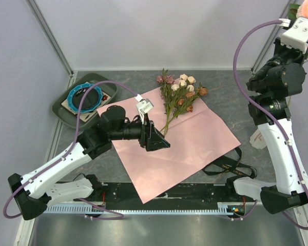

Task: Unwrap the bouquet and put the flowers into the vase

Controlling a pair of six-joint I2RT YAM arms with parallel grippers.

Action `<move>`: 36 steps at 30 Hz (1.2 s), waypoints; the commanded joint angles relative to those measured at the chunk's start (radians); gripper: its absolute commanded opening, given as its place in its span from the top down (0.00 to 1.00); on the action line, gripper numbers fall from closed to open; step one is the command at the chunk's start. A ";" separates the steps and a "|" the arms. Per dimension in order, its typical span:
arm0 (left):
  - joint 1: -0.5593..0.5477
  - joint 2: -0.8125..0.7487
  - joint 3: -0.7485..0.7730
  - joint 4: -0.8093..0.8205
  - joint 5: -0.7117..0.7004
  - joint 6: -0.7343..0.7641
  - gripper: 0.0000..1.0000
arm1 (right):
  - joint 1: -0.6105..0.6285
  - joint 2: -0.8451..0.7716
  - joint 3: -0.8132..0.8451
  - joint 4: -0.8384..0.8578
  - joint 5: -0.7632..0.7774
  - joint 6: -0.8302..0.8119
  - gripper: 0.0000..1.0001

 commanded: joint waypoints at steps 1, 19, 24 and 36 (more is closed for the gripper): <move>-0.001 -0.025 -0.001 0.003 0.017 0.021 0.27 | -0.098 -0.034 -0.045 0.008 -0.098 0.152 1.00; -0.001 0.056 0.108 -0.170 0.021 0.109 0.27 | -0.365 -0.134 -0.431 0.117 -0.253 0.499 1.00; -0.001 0.102 0.172 -0.201 0.032 0.101 0.27 | -0.382 -0.188 -0.531 0.126 -0.201 0.578 1.00; 0.004 0.090 0.197 -0.243 -0.051 0.132 0.27 | -0.409 -0.263 -0.728 0.011 -0.185 0.779 0.76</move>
